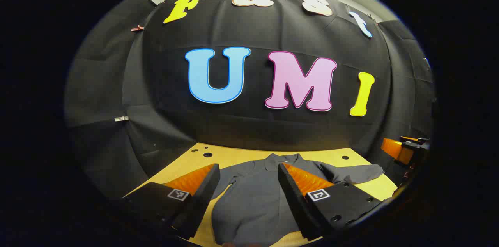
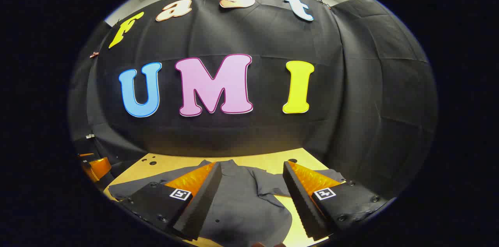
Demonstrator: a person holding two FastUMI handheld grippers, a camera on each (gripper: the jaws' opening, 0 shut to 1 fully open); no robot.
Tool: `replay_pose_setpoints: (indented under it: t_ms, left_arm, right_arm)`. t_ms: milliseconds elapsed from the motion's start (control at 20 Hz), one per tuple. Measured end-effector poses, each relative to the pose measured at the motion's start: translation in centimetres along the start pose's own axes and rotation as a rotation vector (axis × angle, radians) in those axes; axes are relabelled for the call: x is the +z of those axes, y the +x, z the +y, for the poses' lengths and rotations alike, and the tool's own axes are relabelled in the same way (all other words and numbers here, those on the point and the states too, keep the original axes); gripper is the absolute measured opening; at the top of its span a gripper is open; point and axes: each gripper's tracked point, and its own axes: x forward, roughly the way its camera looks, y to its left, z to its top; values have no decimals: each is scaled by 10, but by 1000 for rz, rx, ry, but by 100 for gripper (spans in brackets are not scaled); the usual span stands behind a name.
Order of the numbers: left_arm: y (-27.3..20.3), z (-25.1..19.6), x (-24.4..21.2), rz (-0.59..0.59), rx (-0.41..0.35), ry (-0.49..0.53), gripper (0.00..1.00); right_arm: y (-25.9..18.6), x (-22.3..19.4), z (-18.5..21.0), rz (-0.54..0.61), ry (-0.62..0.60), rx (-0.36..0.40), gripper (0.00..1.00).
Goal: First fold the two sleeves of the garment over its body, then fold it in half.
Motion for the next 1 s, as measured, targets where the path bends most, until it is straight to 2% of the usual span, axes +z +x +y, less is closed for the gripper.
replay_pose_setpoints:
  t_ms: [250, 450, 1000]
  left_arm:
    - [11, -14, -5, 15, -40, 2, 94]
    - [19, -17, -7, 30, -42, 5, 94]
    - [30, -8, -16, 58, 31, 1, 94]
  right_arm:
    - [9, -3, -5, 1, 3, -3, 98]
    - [19, 6, -7, -12, -13, 1, 97]
    - [49, -6, -36, 21, -21, -30, 97]
